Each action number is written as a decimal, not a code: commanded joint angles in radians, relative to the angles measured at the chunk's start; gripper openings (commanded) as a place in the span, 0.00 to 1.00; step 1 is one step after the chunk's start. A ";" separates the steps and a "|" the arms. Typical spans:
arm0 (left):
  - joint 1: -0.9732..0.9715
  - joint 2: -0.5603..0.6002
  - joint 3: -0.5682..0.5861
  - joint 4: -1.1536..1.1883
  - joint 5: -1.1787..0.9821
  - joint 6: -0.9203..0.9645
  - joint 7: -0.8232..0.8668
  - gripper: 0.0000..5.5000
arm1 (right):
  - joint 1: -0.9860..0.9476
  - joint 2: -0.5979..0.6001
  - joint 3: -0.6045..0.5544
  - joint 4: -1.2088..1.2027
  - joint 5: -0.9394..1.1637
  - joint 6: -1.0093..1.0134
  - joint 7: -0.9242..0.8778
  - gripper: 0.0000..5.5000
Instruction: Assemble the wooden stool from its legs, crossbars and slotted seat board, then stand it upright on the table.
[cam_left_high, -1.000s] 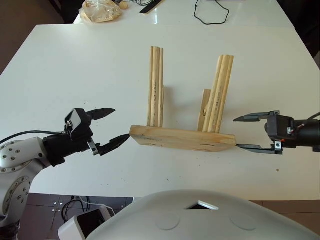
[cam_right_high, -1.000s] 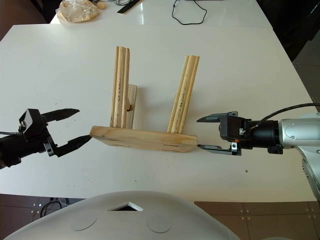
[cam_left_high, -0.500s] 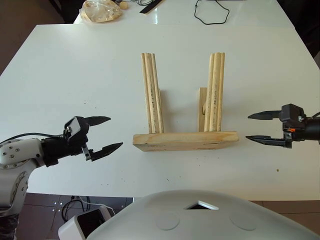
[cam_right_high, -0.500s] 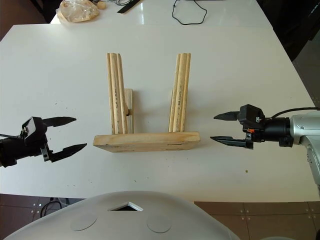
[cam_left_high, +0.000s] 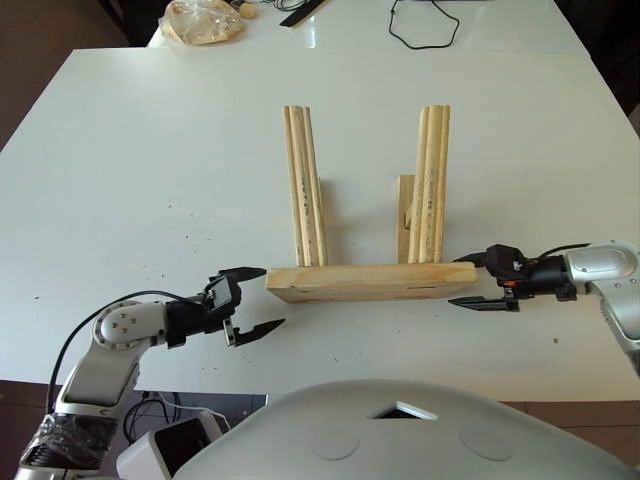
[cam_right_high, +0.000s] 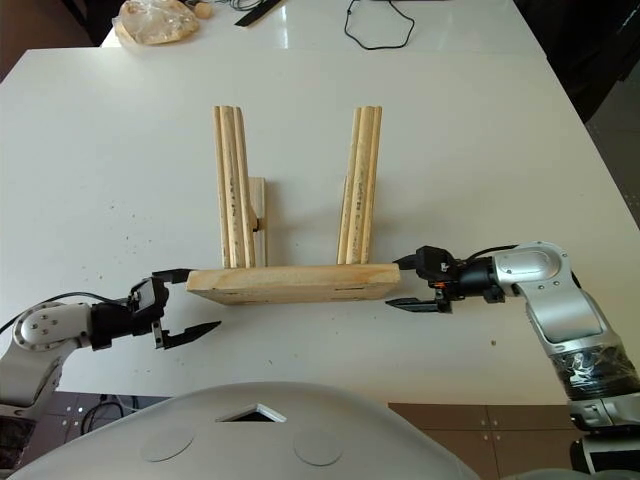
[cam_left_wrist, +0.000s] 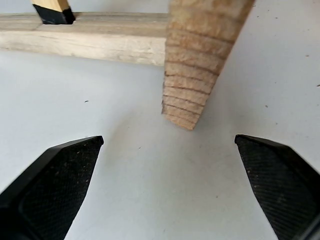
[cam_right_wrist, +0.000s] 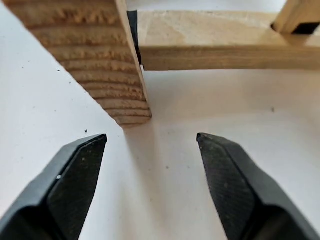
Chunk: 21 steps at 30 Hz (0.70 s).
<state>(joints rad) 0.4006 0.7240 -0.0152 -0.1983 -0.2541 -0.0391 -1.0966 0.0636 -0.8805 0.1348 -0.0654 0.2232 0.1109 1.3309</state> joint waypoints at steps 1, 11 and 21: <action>-0.012 -0.012 -0.037 0.006 0.005 -0.011 -0.001 0.89 | -0.013 0.008 0.028 -0.015 0.017 0.008 0.024 0.61; -0.070 -0.062 -0.101 0.071 0.031 -0.044 0.028 0.65 | -0.048 0.048 0.078 0.026 -0.004 -0.005 0.014 0.50; -0.075 -0.043 -0.087 0.091 0.023 -0.081 0.028 0.34 | -0.010 0.037 0.067 0.017 0.004 -0.019 0.005 0.26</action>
<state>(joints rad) 0.3300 0.6638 -0.1101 -0.1127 -0.2410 -0.1143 -1.0727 0.0343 -0.8316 0.2104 -0.0364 0.2236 0.0860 1.3399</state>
